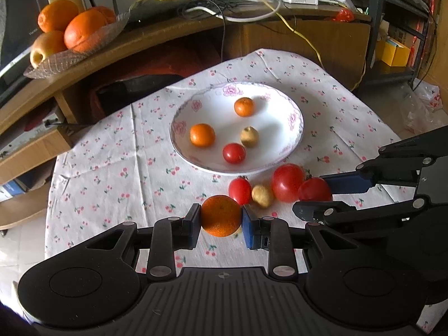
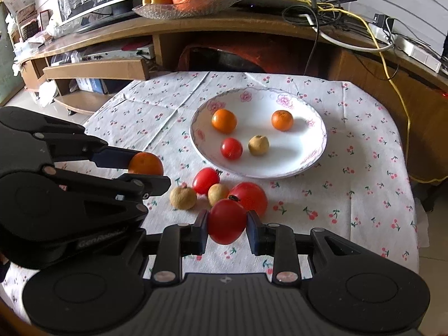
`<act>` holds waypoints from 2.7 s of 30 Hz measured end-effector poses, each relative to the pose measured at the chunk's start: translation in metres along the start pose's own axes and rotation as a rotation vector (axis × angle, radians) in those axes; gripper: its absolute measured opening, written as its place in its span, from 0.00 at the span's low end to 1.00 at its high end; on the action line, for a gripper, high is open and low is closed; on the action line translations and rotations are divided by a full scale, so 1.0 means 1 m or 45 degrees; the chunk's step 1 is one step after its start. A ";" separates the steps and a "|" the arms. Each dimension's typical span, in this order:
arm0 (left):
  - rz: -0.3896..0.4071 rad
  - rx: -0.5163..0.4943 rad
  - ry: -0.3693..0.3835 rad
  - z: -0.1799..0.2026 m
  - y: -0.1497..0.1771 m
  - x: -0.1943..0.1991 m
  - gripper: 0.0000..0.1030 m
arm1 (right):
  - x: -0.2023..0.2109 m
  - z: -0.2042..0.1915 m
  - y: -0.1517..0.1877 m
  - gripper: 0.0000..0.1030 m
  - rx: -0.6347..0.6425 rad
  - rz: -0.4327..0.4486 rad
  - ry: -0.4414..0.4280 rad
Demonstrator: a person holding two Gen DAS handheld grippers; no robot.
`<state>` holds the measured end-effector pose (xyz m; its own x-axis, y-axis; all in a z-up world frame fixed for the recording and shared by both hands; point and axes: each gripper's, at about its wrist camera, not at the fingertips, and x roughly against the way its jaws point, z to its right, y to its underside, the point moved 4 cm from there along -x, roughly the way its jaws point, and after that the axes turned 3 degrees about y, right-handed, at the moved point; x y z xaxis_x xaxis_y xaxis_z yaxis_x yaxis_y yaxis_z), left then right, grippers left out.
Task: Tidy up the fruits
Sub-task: 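Lower the orange and tomato over the white bowl, then open the left and right grippers to drop orange and tomato into the bowl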
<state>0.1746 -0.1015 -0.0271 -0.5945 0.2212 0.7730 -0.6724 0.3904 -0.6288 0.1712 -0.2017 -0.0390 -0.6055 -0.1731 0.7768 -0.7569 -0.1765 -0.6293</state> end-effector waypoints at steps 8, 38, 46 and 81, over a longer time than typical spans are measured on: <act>0.027 0.026 -0.009 -0.004 -0.022 -0.009 0.35 | -0.007 0.014 -0.018 0.30 -0.051 0.040 0.038; -0.045 0.209 0.026 -0.027 -0.054 -0.074 0.35 | -0.065 0.047 -0.054 0.30 -0.085 0.058 0.098; -0.048 0.225 0.020 -0.029 -0.058 -0.084 0.36 | -0.074 0.051 -0.057 0.31 -0.084 0.062 0.095; 0.041 0.238 -0.007 -0.035 -0.066 -0.068 0.52 | -0.071 0.059 -0.065 0.32 -0.129 0.113 0.144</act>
<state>0.2748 -0.1111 -0.0351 -0.6189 0.2262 0.7522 -0.7231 0.2100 -0.6581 0.2779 -0.2350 -0.0545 -0.6905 -0.0728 0.7196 -0.7166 -0.0660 -0.6943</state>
